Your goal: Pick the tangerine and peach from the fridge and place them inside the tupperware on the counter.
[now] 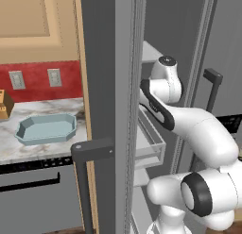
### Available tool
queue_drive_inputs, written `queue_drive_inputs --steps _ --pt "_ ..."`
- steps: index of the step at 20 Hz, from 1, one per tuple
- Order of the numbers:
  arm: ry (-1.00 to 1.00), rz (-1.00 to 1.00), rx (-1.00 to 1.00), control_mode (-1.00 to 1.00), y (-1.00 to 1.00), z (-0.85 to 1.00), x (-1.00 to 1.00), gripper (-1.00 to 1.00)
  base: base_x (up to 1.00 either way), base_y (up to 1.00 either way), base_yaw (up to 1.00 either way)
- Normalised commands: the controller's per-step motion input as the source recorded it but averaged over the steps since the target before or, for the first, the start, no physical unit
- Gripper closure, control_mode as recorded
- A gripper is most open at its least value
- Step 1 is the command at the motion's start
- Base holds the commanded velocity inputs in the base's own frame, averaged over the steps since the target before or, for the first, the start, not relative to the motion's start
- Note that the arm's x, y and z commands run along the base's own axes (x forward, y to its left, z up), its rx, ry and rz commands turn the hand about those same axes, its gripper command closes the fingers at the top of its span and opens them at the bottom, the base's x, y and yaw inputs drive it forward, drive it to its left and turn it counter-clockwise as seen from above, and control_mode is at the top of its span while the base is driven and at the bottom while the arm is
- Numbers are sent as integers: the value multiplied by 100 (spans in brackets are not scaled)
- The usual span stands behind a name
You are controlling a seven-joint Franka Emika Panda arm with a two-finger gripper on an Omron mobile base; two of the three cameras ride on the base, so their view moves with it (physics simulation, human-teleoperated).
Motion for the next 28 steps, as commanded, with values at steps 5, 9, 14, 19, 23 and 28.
queue_drive_inputs --steps 5,9,14,19,23,28 --pt "0 0 0 -100 0 -7 29 -100 0 0 0" --pt "0 0 0 -100 0 -7 27 -100 0 0 0" --pt "0 0 0 -100 1 -9 24 -100 0 0 0" --pt "0 0 0 -100 6 -17 22 -100 0 0 0" --pt "0 0 0 -100 10 -25 19 -100 0 0 0" --pt "0 0 0 -100 8 -24 20 -100 0 0 0"
